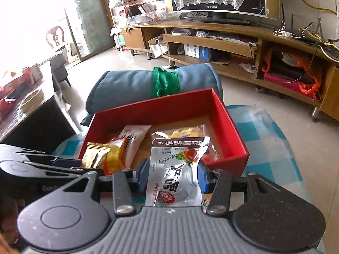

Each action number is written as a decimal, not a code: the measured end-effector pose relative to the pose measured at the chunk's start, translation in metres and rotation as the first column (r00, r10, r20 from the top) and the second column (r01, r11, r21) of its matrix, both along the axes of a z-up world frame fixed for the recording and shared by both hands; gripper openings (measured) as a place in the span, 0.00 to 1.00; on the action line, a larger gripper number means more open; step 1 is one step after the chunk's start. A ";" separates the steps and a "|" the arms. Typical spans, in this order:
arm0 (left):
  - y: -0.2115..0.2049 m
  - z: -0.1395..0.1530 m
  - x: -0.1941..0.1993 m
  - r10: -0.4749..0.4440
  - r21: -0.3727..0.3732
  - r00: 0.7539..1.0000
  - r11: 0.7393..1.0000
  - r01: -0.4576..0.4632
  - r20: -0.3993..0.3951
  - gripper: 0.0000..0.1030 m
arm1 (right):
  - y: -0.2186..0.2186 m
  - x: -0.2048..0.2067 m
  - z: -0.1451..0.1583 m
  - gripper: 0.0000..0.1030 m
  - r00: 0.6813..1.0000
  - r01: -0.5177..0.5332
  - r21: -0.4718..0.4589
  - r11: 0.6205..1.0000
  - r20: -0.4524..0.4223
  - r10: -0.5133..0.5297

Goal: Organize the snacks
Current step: 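Lift and carry the gold packet and white pouch over the red box with both tools, then open both tools to drop the gold packet and white pouch into the box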

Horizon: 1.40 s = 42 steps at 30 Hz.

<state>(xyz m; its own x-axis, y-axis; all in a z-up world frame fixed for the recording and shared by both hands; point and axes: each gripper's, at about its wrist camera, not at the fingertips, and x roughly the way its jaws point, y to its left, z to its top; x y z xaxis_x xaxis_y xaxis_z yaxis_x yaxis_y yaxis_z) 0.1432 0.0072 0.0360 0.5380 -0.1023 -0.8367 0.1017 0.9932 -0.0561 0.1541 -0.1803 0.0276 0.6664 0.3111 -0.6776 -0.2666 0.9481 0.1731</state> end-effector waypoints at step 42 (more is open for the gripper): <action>0.003 -0.030 0.055 0.071 0.040 0.996 0.997 -0.069 -0.060 0.53 | 0.006 0.072 -0.033 0.49 1.000 0.005 -0.044 0.999 -0.026 -0.006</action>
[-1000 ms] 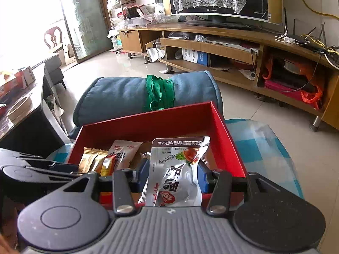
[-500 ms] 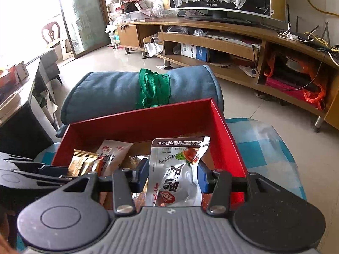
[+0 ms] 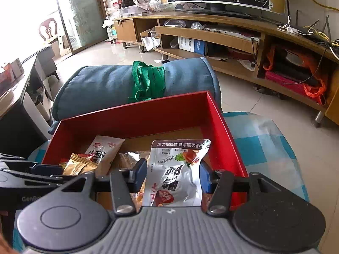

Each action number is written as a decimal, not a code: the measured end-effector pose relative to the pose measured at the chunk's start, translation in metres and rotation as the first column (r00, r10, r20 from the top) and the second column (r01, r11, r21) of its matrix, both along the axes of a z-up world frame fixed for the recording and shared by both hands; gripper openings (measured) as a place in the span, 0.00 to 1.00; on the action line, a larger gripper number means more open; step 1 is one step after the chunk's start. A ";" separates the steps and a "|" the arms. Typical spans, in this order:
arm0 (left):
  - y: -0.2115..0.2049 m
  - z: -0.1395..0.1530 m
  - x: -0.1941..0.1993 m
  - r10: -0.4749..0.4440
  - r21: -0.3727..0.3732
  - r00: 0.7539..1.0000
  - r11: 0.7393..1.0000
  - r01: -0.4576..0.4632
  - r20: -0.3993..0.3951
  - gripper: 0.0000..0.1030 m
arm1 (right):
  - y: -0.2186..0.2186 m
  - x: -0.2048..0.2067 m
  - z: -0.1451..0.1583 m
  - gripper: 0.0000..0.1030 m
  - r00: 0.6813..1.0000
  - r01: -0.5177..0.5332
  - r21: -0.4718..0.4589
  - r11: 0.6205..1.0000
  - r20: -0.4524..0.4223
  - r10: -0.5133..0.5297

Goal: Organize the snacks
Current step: 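Open both tools to drop the gold packet and white pouch into the box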

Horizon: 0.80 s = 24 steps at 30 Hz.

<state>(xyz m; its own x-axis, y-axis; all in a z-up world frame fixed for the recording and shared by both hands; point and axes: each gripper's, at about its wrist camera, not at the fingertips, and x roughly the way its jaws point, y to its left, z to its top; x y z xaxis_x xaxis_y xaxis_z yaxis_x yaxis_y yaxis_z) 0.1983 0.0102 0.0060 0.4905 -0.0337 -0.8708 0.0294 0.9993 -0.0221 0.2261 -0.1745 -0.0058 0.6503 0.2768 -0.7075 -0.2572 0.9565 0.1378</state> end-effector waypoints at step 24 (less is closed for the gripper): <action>0.007 0.011 0.002 0.030 0.016 0.999 0.999 -0.030 0.045 0.74 | -0.003 0.011 -0.002 0.50 1.000 -0.008 0.013 1.000 0.020 0.007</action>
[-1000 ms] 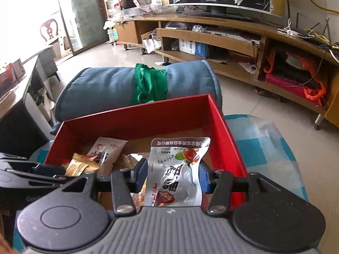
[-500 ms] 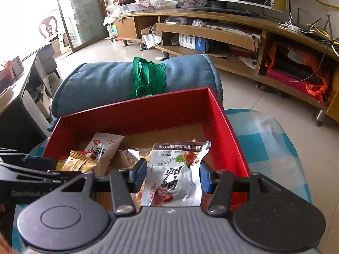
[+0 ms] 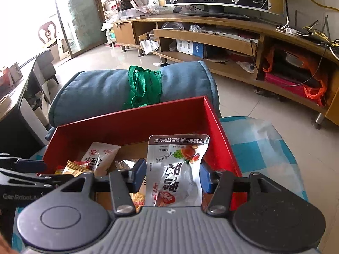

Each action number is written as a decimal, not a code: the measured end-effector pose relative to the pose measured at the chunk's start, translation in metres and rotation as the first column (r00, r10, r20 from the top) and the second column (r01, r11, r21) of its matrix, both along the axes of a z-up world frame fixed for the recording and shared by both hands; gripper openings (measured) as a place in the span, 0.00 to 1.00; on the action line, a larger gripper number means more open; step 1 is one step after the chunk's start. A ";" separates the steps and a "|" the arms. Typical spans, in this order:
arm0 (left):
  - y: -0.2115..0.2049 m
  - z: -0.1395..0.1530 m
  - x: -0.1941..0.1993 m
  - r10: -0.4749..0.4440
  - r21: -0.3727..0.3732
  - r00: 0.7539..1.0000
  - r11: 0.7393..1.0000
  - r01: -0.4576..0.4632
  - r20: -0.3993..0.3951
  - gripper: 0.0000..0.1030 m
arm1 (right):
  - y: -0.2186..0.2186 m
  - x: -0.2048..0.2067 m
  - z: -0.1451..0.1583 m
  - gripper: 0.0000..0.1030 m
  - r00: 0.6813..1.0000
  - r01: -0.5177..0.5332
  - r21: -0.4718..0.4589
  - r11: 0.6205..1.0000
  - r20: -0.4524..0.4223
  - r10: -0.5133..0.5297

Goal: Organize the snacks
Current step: 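Open both tools to drop the gold packet and white pouch into the box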

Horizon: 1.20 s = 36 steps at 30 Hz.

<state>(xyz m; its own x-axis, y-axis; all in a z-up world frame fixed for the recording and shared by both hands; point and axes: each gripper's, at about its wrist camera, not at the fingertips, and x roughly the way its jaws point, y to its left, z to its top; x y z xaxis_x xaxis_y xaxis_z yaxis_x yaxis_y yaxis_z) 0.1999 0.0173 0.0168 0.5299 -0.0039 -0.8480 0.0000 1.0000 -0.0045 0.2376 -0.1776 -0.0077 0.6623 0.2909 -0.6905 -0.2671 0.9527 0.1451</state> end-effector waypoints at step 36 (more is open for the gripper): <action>0.001 0.010 -0.033 -0.017 -0.068 1.000 0.998 0.017 0.001 0.77 | -0.069 -0.061 0.030 0.59 0.999 0.045 0.086 0.995 -0.032 -0.042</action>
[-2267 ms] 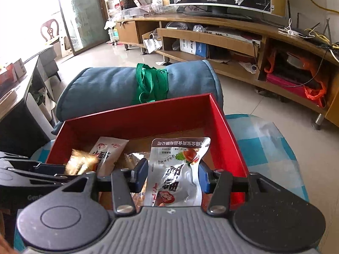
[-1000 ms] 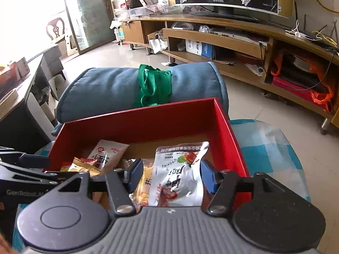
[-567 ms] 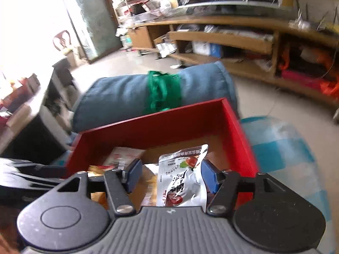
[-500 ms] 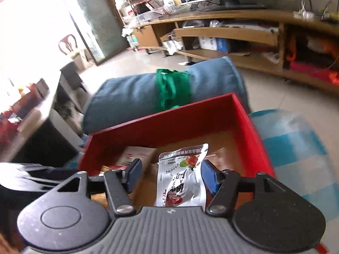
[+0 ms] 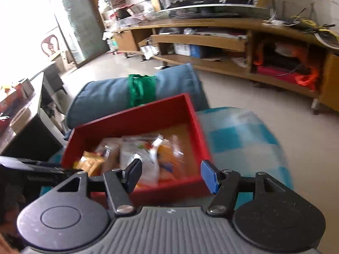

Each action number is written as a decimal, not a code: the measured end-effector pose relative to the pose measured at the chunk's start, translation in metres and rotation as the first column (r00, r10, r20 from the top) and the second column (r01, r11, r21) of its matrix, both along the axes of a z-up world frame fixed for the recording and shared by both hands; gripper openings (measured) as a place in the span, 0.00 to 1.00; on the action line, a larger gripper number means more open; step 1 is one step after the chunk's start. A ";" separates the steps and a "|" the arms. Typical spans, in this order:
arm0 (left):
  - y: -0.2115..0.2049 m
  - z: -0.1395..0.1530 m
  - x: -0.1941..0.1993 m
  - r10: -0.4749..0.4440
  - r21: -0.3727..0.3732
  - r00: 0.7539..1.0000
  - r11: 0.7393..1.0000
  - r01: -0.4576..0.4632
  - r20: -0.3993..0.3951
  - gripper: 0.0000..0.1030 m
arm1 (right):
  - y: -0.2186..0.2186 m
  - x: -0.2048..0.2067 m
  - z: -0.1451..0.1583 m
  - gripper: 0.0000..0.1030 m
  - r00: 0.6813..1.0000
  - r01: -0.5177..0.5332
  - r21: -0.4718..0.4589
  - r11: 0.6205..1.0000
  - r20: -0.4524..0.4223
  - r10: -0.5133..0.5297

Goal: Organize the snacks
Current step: 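Open both tools to drop the gold packet and white pouch into the box, then move both tools back down to the snacks beside the box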

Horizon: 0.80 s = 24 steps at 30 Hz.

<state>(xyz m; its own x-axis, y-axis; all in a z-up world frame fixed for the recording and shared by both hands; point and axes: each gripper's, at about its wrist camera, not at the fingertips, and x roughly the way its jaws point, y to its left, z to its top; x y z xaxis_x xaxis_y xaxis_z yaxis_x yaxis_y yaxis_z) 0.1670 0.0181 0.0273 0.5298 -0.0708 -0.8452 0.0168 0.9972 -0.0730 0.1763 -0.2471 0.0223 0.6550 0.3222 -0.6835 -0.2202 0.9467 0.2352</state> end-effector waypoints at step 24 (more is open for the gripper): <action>-0.121 -0.032 -0.012 -0.004 -0.232 0.984 0.972 -0.038 -0.179 0.79 | -0.075 -0.044 -0.005 0.59 0.987 0.147 0.055 0.988 -0.072 -0.143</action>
<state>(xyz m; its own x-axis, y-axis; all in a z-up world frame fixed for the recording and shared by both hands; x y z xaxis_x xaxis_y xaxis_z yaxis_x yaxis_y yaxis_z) 0.1549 -0.1028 -0.0052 0.3759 -0.2695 -0.8866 -0.0341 0.9521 -0.3039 0.1327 -0.3218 0.0174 0.6506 0.2690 -0.7101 -0.0634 0.9511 0.3022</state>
